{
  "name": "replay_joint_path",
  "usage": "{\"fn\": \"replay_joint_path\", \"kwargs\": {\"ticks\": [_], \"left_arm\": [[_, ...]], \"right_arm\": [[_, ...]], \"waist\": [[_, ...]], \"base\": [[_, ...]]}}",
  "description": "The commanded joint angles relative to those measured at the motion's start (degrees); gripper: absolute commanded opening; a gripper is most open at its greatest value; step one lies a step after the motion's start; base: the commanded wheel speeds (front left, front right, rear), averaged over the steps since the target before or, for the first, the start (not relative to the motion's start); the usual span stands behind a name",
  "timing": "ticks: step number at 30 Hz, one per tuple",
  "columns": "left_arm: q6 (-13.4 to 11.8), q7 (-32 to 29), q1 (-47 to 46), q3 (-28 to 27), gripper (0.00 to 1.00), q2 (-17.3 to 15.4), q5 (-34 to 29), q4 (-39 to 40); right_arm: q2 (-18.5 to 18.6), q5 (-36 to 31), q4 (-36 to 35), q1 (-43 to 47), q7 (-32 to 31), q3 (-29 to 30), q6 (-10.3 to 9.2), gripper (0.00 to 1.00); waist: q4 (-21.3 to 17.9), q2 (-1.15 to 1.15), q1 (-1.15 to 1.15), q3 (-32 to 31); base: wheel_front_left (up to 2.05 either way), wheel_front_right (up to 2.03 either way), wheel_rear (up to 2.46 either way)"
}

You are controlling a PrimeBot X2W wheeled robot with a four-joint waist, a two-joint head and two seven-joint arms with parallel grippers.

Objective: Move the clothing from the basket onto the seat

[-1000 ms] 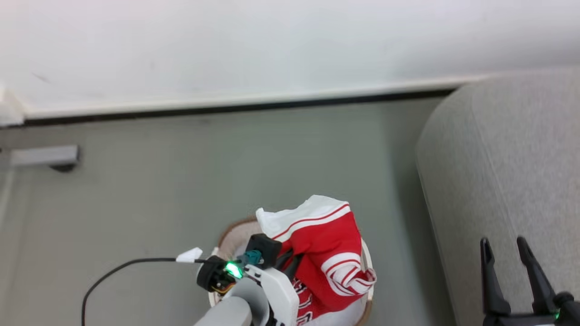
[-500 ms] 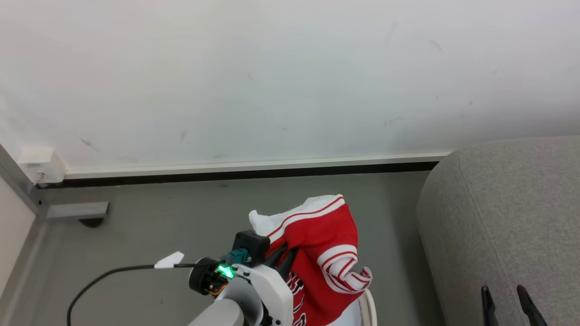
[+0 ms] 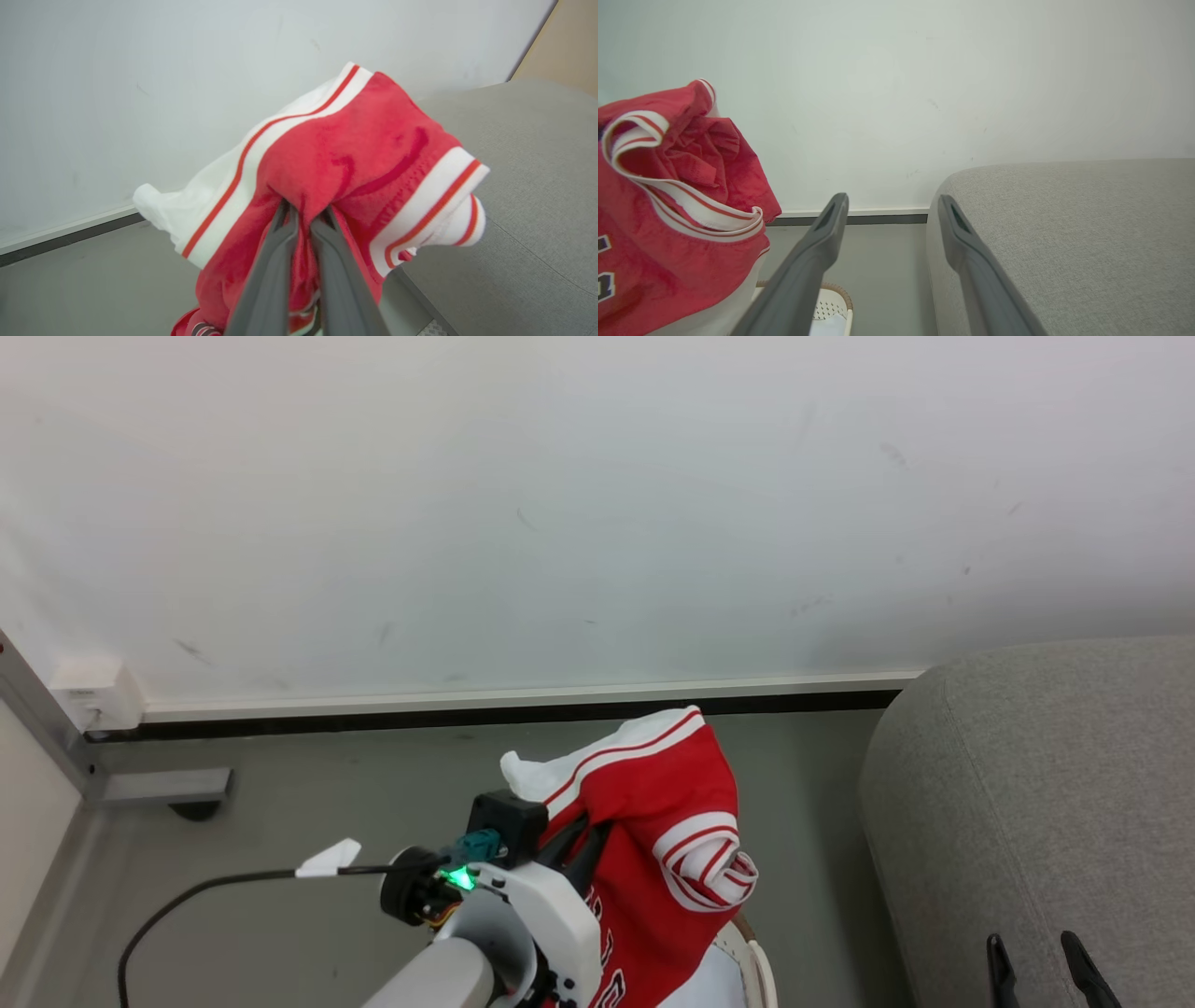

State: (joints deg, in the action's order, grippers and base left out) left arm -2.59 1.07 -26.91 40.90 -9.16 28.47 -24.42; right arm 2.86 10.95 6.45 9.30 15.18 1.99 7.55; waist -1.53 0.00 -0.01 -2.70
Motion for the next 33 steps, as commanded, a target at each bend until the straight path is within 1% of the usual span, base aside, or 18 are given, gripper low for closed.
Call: {"fn": "replay_joint_path", "kwargs": {"ticks": [1,4,6,8,11,16,21,24,27,33], "left_arm": [[-0.2,0.0,0.5,-0.2,0.0,-0.4,0.2,0.6],[-0.3,-0.5,0.4,0.0,0.0,-0.6,0.3,1.8],[-0.5,-0.7,0.3,0.1,0.0,-0.6,0.3,2.4],[-0.5,-0.9,0.1,0.3,0.0,-0.6,0.3,3.2],[-0.5,-1.5,-0.1,0.7,0.0,-0.6,0.3,4.4],[-0.3,-2.3,-0.8,1.3,0.0,-0.5,0.4,6.1],[-0.2,-2.9,-1.1,1.9,0.0,-0.1,0.5,7.3],[0.1,-3.2,-1.1,2.4,0.0,0.1,0.5,7.9],[0.3,-3.6,-1.1,3.1,0.0,0.2,0.5,8.3],[0.8,-4.5,-1.2,4.2,0.0,0.3,0.7,10.1]], "right_arm": [[0.1,-0.3,-0.3,0.3,0.0,-0.1,-0.12,1.0],[0.2,-1.3,-0.6,0.0,0.0,-1.3,-0.12,1.0],[1.6,-1.5,-0.8,-0.2,0.0,-3.2,-0.12,1.0],[3.5,-1.2,-0.9,-0.6,0.0,-6.2,-0.12,1.0],[7.4,-0.2,-0.9,-1.7,0.0,-11.4,-0.12,1.0],[13.7,2.0,0.6,-6.0,0.0,-19.5,-0.12,1.0],[17.1,4.2,3.8,-12.3,0.0,-27.2,-0.12,1.0],[17.7,5.0,6.7,-16.6,0.0,-32.6,-0.12,1.0],[16.8,5.9,10.0,-20.6,0.0,-36.5,-0.12,1.0],[12.3,5.6,17.0,-26.5,0.0,-40.3,-0.12,1.0]], "waist": [[0.1,0.0,0.01,0.0],[0.0,0.0,0.01,0.0],[0.1,0.0,0.01,0.1],[0.1,0.0,0.01,0.1],[0.3,0.0,0.01,0.1],[0.6,0.0,0.01,0.3],[1.3,0.0,0.01,0.3],[1.5,0.0,0.01,0.3],[1.9,0.0,0.01,0.2],[2.3,0.0,0.01,0.1]], "base": [[0.0,0.0,0.0],[0.0,0.0,0.0],[0.0,0.0,0.0],[0.0,0.0,0.0],[0.0,0.0,0.0],[0.0,0.0,0.0],[0.0,0.0,0.0],[0.0,0.0,0.0],[0.0,0.0,0.0],[0.0,0.0,0.0]]}}
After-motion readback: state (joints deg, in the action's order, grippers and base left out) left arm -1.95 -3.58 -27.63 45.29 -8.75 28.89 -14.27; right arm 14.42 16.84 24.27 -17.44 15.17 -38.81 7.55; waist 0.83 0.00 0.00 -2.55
